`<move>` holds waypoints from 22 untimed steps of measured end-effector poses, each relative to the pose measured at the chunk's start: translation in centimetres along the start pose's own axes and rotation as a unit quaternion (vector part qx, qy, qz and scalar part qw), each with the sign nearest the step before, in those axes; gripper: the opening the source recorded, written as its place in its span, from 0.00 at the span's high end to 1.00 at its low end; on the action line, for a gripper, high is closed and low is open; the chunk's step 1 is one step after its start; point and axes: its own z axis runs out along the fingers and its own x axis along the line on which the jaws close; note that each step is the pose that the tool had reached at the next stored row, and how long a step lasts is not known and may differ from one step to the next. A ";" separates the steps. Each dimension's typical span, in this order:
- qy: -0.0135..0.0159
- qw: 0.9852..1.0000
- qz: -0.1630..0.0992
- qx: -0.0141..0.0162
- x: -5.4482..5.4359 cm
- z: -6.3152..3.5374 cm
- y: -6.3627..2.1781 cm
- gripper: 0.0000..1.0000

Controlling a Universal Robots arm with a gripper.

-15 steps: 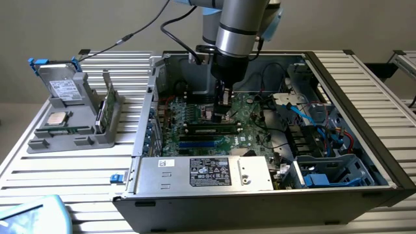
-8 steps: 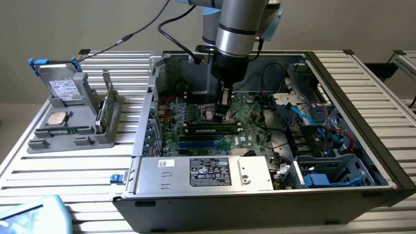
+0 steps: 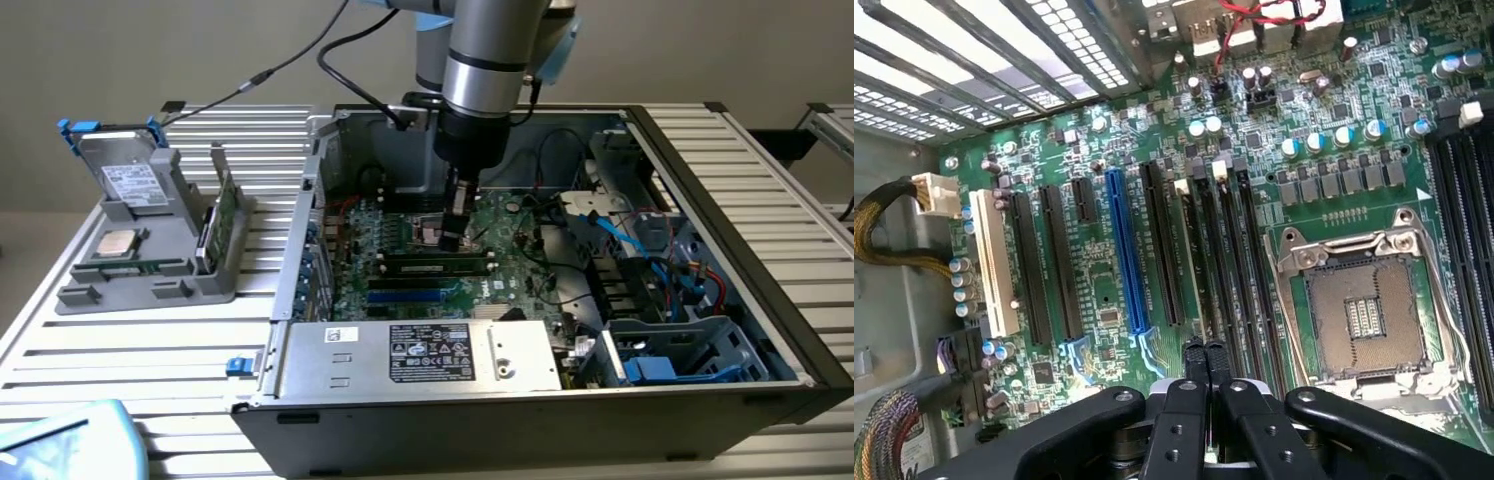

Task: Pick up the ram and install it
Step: 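Press down the ram until it locks into place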

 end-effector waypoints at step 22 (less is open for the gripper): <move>-0.015 0.991 0.130 0.005 0.0 -0.01 0.01 0.90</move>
